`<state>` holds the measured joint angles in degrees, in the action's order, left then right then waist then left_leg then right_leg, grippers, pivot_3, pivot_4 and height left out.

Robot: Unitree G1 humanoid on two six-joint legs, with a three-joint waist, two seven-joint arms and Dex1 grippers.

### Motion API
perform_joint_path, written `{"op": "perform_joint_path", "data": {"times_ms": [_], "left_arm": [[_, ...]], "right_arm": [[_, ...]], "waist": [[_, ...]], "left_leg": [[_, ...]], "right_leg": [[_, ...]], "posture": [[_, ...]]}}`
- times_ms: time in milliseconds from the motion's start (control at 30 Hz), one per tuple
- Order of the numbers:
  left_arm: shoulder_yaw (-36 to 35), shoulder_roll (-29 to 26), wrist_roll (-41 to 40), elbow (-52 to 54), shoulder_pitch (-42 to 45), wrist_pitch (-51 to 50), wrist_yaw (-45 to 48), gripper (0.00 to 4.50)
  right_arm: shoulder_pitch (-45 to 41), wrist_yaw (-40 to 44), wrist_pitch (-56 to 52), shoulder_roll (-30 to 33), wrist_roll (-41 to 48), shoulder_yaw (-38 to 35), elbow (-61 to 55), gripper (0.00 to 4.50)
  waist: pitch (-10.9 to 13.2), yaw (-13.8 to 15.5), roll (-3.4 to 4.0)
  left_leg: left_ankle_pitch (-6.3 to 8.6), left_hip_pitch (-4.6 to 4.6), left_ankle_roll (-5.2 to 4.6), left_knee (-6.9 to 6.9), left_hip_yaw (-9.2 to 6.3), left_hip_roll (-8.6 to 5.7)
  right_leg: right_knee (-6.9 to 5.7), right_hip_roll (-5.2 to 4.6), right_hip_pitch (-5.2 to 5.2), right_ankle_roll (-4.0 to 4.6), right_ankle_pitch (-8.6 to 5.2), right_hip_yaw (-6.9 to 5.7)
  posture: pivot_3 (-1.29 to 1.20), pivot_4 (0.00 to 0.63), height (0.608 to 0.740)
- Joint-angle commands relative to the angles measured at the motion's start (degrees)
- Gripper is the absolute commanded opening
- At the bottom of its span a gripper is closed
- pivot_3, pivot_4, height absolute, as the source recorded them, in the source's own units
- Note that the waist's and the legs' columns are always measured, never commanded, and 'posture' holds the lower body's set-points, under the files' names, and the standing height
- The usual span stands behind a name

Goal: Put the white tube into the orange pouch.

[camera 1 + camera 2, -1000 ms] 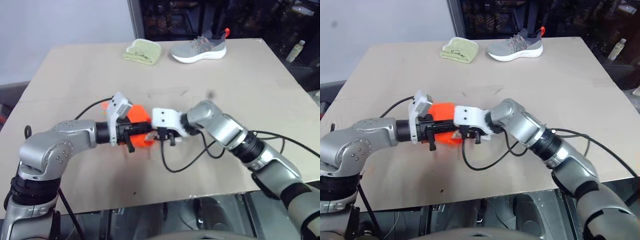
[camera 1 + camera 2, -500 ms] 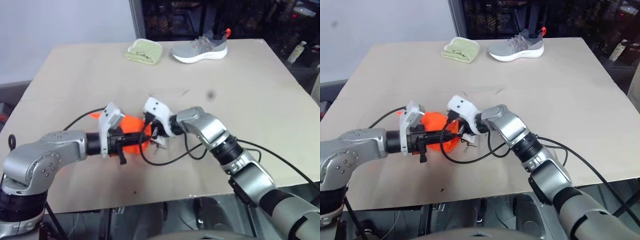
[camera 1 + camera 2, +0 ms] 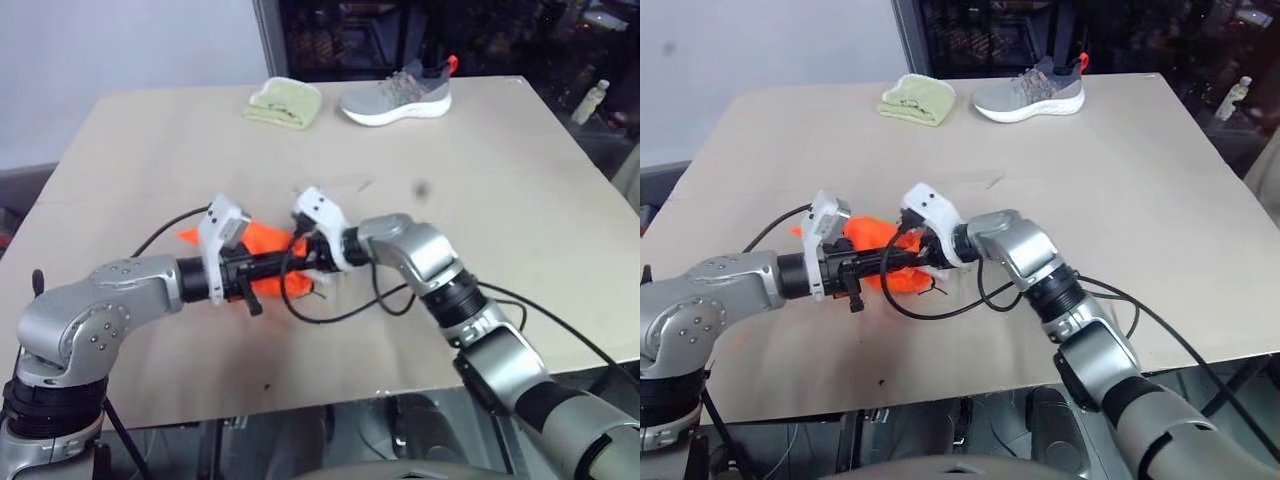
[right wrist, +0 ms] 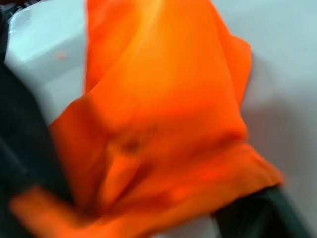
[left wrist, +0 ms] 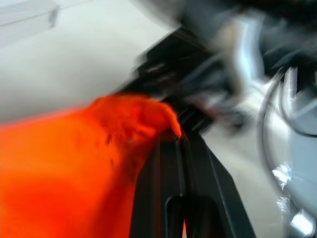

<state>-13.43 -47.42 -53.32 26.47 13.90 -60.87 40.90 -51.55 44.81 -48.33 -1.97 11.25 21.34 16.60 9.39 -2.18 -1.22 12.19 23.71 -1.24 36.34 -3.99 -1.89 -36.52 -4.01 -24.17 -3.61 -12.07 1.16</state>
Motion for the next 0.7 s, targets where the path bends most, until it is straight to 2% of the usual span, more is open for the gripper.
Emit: {"op": "perform_joint_path", "data": {"times_ms": [33,167,267,367,467,700], "left_arm": [[-4.13,-0.09,-0.62,-1.06,-1.34,0.34,-1.44,0.0],[-6.93,-1.51,0.01,-4.87,-4.23,1.34,0.2,0.0],[-7.02,-2.5,2.97,-8.87,-5.96,4.57,2.95,0.0],[-6.78,-2.18,3.99,-9.72,-7.16,6.65,4.42,0.0],[-6.64,-1.96,3.95,-9.21,-8.03,6.98,5.07,0.0],[-6.44,-0.54,1.74,-5.68,-6.1,5.95,3.27,0.0]], "right_arm": [[0.0,0.73,1.77,-0.94,1.53,-0.47,-3.91,3.51],[1.93,2.75,-0.46,4.26,3.29,-2.29,-10.56,3.51],[5.17,5.47,-0.87,11.65,5.12,-3.52,-20.11,3.51],[7.04,5.03,0.9,14.48,5.7,-4.1,-24.54,3.51],[7.7,1.49,7.2,16.43,-0.37,-0.34,-23.06,3.51],[6.05,-5.48,18.28,13.42,-10.28,4.42,-9.9,3.51]], "waist": [[0.0,0.1,-0.01],[0.0,-0.04,0.01],[0.02,0.01,0.03],[0.0,-0.02,0.0],[0.0,-0.31,0.0],[-0.01,-0.16,-0.02]], "left_leg": [[0.0,0.0,0.0,0.01,0.0,-0.03],[0.0,-0.02,0.0,0.02,-0.04,-0.04],[-0.02,0.0,0.04,-0.01,-0.09,0.01],[-0.02,0.01,0.03,-0.01,-0.09,-0.02],[-0.01,-0.02,0.03,-0.01,-0.02,0.04],[-0.05,-0.04,0.09,-0.01,0.03,0.08]], "right_leg": [[0.01,-0.03,0.0,0.0,0.0,0.0],[0.0,-0.01,0.0,0.0,0.0,-0.03],[0.0,0.03,0.0,0.01,-0.01,-0.09],[0.05,-0.01,0.02,0.01,-0.01,-0.09],[0.05,0.01,0.05,0.01,0.0,-0.07],[0.02,0.02,0.03,0.06,0.03,-0.04]], "posture": [[0.0,0.15,0.74],[0.0,0.15,0.74],[0.0,0.15,0.74],[0.0,0.15,0.74],[0.0,0.15,0.74],[0.0,0.15,0.74]]}}
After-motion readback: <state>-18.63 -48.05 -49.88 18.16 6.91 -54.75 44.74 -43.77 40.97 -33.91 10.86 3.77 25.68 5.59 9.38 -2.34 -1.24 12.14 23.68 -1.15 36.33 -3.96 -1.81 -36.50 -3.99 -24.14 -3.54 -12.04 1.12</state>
